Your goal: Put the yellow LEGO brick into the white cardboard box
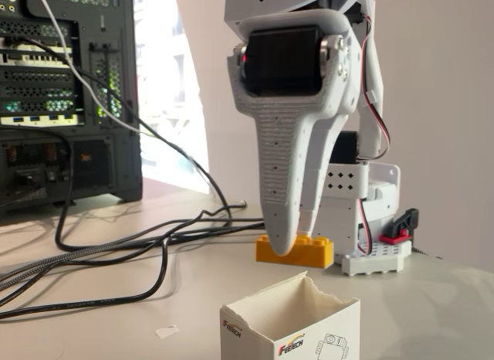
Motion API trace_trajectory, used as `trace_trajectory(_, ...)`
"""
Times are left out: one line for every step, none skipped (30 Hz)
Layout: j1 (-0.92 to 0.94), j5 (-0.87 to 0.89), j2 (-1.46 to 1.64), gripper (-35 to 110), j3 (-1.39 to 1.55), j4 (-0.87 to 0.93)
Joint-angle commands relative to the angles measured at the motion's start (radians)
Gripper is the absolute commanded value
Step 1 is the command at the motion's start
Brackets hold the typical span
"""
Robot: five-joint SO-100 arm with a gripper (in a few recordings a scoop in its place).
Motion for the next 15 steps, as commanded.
trace_trajectory(0.0, 0.025, 0.081, 14, 0.003, -0.009)
trace_trajectory(0.002, 0.023, 0.083, 14, 0.006, -0.008)
trace_trajectory(0.005, 0.02, 0.086, 15, 0.009, -0.009)
trace_trajectory(0.008, 0.017, 0.087, 16, 0.009, -0.009)
trace_trajectory(0.011, 0.014, 0.089, 13, 0.009, -0.012)
trace_trajectory(0.018, 0.008, 0.095, 8, 0.011, -0.02)
trace_trajectory(0.028, -0.005, 0.11, 2, 0.025, -0.038)
trace_trajectory(0.04, -0.023, 0.135, -4, 0.044, -0.061)
trace_trajectory(0.054, -0.044, 0.16, -9, 0.064, -0.08)
trace_trajectory(0.072, -0.067, 0.19, -9, 0.089, -0.097)
trace_trajectory(0.094, -0.086, 0.227, -9, 0.124, -0.112)
trace_trajectory(0.114, -0.1, 0.265, -9, 0.16, -0.124)
trace_trajectory(0.132, -0.118, 0.305, -9, 0.195, -0.14)
trace_trajectory(0.149, -0.137, 0.347, -9, 0.241, -0.163)
trace_trajectory(0.166, -0.15, 0.387, -9, 0.282, -0.181)
